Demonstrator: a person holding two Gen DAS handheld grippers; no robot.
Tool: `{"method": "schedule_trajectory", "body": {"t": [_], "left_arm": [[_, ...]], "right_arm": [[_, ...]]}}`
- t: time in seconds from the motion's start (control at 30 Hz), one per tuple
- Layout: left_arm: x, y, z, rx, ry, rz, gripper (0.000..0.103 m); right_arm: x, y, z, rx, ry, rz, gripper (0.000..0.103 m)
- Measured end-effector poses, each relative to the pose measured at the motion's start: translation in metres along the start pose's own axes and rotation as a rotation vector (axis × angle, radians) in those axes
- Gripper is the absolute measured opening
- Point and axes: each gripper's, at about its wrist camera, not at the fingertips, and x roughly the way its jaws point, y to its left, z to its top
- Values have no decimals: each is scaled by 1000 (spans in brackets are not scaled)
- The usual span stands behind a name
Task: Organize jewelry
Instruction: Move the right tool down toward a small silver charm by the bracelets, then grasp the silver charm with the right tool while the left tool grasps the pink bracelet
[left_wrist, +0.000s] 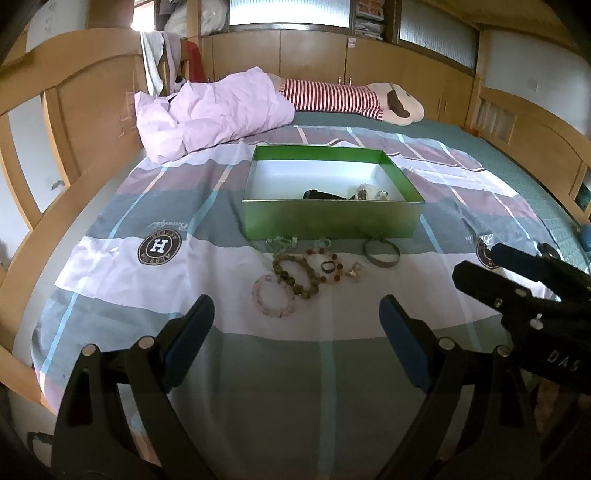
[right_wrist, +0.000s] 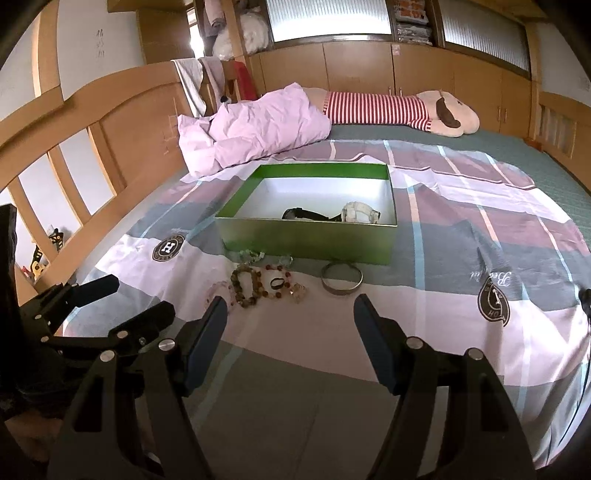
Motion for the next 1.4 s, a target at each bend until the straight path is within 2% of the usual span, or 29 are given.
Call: {"method": "schedule_trajectory", "body": {"t": [0.27, 0.53, 0.7, 0.9, 1.03, 1.13, 1.2, 1.23, 1.4], "left_arm": [[10, 6, 2, -27, 29, -1, 90], [10, 26, 14, -92, 17, 24, 90], [14, 31, 15, -109, 34, 23, 90], [16, 37, 14, -108, 50, 19, 90], [18, 41, 13, -107, 57, 22, 90], [21, 44, 11, -106, 68, 31, 90], [24, 45, 10, -109, 79, 35, 90], [25, 46, 9, -110, 83, 37, 90], [37, 45, 5, -99, 122, 42, 90]], "right_arm": [[24, -4, -2, -4, 40, 2, 70], [98, 6, -2, -94, 143, -6, 70], [134, 9, -4, -90, 216, -30, 67], [155, 13, 0, -103, 238, -100, 64], [175, 11, 0, -97, 261, -125, 57], [190, 7, -1, -98, 277, -137, 48], [190, 5, 2, -98, 270, -132, 39], [187, 5, 4, -96, 268, -124, 24], [161, 1, 15, -58, 217, -85, 24]]}}
